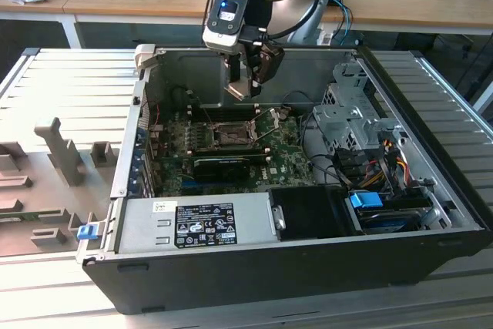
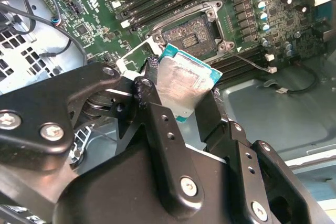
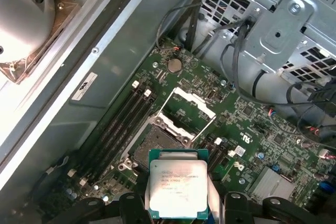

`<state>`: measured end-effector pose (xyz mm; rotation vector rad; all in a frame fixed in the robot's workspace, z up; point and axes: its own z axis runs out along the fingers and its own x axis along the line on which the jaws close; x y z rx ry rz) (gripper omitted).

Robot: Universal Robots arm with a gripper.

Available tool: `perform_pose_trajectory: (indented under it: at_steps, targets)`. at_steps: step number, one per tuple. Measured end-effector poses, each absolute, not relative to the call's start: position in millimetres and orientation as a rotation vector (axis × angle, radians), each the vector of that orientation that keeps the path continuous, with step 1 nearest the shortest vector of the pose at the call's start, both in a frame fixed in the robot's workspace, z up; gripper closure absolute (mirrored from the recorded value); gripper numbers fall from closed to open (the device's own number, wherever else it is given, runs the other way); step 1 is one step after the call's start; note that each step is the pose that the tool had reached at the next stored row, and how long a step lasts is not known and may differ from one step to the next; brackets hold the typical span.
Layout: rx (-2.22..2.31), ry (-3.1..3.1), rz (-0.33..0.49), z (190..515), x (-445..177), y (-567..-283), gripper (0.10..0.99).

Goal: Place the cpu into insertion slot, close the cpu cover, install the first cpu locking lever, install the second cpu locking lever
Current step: 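Place the cpu into insertion slot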

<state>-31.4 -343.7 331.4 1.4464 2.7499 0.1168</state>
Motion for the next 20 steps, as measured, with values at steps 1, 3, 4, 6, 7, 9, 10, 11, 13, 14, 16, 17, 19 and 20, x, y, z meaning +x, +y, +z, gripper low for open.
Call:
perform_pose_trajectory:
  at_steps: [1, 3, 4, 6, 7, 9, 10, 11, 13, 14, 16, 17, 19, 20]
  targets:
    - [1.453, 2.746, 0.117, 331.3, -31.5, -343.7, 0.557]
    - [1.489, 2.726, 0.116, 330.9, -31.5, -343.7, 0.557]
    - [1.499, 2.72, 0.116, 330.8, -31.5, -343.7, 0.557]
    - [1.511, 2.713, 0.116, 330.6, -31.5, -343.7, 0.557]
    - [1.517, 2.71, 0.115, 330.5, -31.5, -343.7, 0.557]
    - [1.531, 2.701, 0.115, 330.3, -31.5, -343.7, 0.557]
    - [1.539, 2.697, 0.115, 330.3, -31.5, -343.7, 0.557]
    - [1.545, 2.693, 0.115, 330.2, -31.4, -343.7, 0.557]
    - [1.556, 2.686, 0.115, 330.1, -31.5, -343.7, 0.557]
    - [1.567, 2.679, 0.114, 329.9, -31.5, -343.7, 0.557]
    - [1.579, 2.672, 0.114, 329.8, -31.5, -343.7, 0.557]
    - [1.588, 2.666, 0.114, 329.7, -31.5, -343.7, 0.557]
    - [1.6, 2.659, 0.114, 329.5, -31.4, -343.7, 0.557]
    - [1.62, 2.646, 0.113, 329.1, -31.4, -343.7, 0.557]
